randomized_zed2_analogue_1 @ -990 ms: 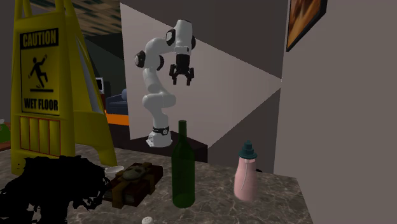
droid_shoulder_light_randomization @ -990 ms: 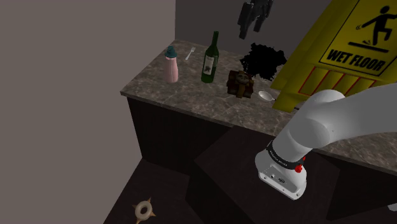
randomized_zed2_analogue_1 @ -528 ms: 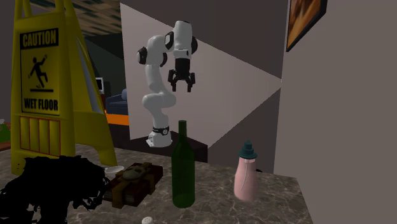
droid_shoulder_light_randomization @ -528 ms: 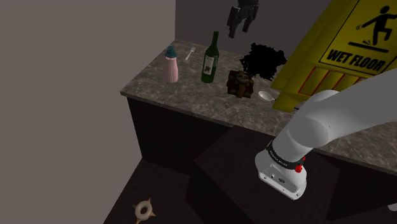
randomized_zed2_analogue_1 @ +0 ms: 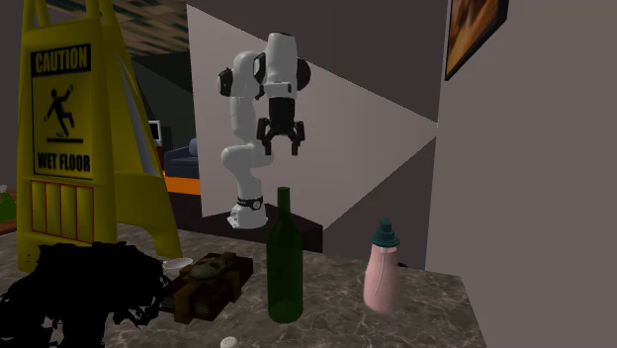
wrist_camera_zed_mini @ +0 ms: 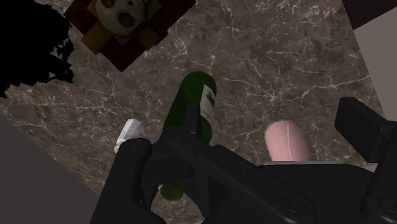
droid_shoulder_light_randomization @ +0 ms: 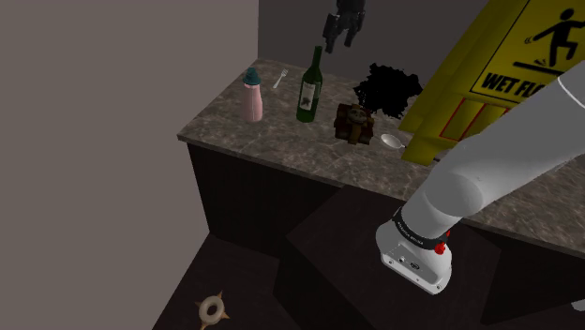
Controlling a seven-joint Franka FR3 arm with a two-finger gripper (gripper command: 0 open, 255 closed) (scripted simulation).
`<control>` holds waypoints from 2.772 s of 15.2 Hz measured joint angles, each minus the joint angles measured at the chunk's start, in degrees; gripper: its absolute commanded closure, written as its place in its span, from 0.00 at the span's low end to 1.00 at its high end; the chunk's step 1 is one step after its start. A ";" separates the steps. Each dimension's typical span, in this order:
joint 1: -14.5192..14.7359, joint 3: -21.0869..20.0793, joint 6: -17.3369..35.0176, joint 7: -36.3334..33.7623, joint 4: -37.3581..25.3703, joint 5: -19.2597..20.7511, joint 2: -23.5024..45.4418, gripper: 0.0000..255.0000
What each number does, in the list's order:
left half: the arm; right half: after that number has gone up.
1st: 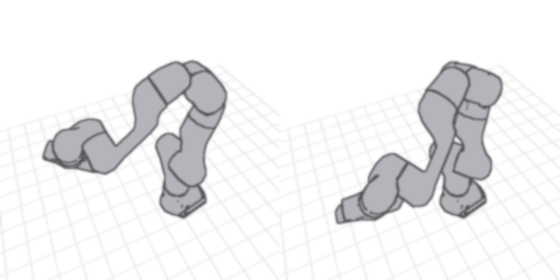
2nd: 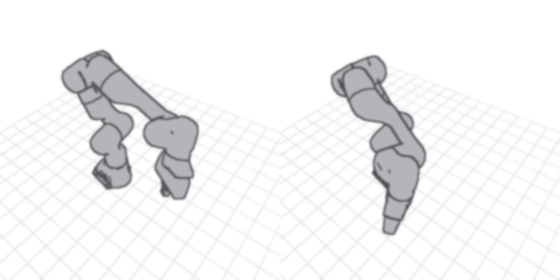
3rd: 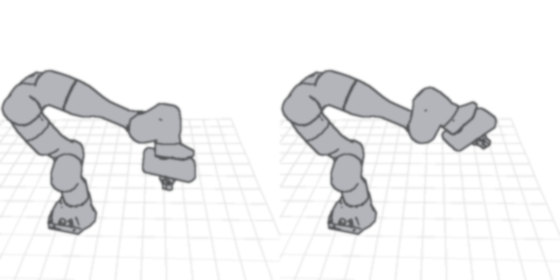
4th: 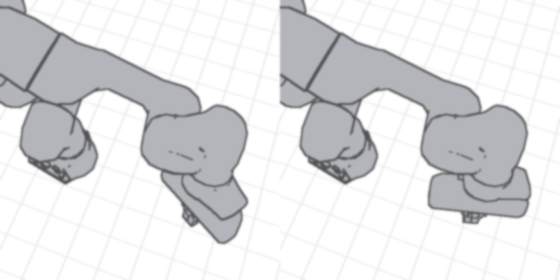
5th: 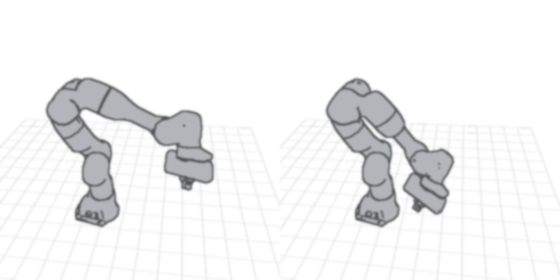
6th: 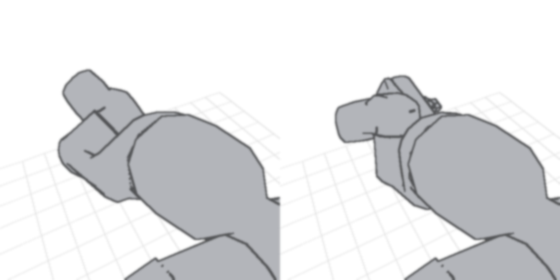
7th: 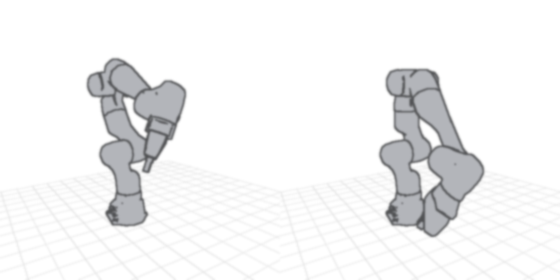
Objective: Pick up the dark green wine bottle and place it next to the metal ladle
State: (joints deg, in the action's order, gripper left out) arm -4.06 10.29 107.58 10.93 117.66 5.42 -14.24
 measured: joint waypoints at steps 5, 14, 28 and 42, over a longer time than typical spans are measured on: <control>-0.87 2.27 3.41 3.16 -7.76 -2.66 10.25 0.00; -4.08 4.43 5.44 8.76 -23.74 -8.85 27.39 0.00; -4.43 4.33 10.12 9.42 -21.39 -9.68 29.73 1.00; -4.39 4.40 7.99 9.27 -22.87 -9.45 29.07 1.00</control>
State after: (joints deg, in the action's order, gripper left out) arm -8.45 14.69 115.57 20.20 94.80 -4.03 14.83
